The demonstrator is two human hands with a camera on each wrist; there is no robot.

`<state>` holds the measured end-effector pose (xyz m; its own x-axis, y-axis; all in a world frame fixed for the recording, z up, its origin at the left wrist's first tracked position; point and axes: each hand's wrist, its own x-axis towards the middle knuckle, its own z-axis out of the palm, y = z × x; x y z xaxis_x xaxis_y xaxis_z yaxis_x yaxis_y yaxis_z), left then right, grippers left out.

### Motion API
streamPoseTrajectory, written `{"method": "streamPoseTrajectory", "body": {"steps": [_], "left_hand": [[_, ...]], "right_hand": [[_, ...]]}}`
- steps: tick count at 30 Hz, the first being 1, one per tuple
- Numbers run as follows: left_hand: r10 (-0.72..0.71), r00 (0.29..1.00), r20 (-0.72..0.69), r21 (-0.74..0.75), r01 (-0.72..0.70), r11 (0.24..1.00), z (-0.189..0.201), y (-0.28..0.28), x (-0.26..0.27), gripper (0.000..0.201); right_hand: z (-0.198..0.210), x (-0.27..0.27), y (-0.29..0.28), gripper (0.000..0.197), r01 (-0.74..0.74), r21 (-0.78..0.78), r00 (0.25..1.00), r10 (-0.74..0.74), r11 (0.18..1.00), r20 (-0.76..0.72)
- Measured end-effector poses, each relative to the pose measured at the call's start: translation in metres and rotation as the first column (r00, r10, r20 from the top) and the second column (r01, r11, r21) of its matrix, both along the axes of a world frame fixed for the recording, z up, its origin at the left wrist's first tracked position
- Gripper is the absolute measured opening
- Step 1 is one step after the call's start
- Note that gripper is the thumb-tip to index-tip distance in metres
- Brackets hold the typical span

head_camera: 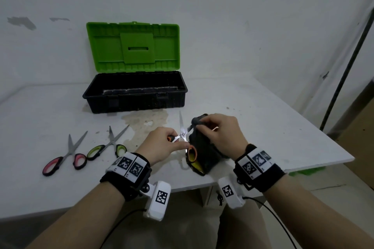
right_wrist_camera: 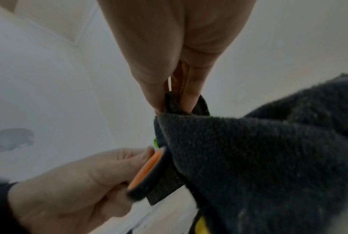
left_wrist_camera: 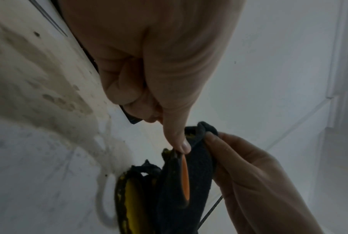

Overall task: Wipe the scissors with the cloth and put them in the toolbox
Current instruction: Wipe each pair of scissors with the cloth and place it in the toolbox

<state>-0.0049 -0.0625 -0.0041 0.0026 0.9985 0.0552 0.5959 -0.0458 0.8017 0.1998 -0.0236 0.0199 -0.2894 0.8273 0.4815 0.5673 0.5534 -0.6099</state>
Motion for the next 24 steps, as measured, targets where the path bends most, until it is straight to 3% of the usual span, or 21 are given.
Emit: {"method": "streamPoseTrajectory", "body": {"steps": [3,6,15,18,21,24], "left_hand": [[-0.012,1.0,-0.027,0.005,0.012,1.0,0.001,0.0,0.005,0.035],[-0.035,0.998,-0.051,0.025,0.036,0.999,0.002,-0.001,0.007,0.037],[-0.027,1.0,-0.01,-0.017,0.027,0.999,-0.004,-0.004,-0.002,0.042],[-0.004,1.0,0.01,-0.014,0.004,1.0,-0.001,-0.001,-0.003,0.041],[-0.005,1.0,0.001,-0.004,0.005,1.0,0.002,0.0,0.002,0.036],[-0.015,1.0,-0.026,0.009,0.015,1.0,0.002,-0.001,0.006,0.035]], "right_hand": [[-0.004,-0.01,-0.005,0.012,-0.068,0.009,0.992,0.066,0.998,0.111],[-0.008,-0.012,-0.002,0.013,-0.069,-0.01,0.989,0.07,0.998,0.127],[-0.005,0.016,0.031,0.006,0.217,-0.042,0.974,-0.219,0.975,-0.059],[-0.002,0.009,0.014,0.005,0.109,0.024,0.992,-0.107,0.994,-0.071],[-0.005,-0.007,-0.004,0.01,-0.035,0.052,0.997,0.032,0.998,0.064],[-0.011,-0.013,-0.004,0.01,-0.064,0.031,0.994,0.061,0.997,0.086]]}}
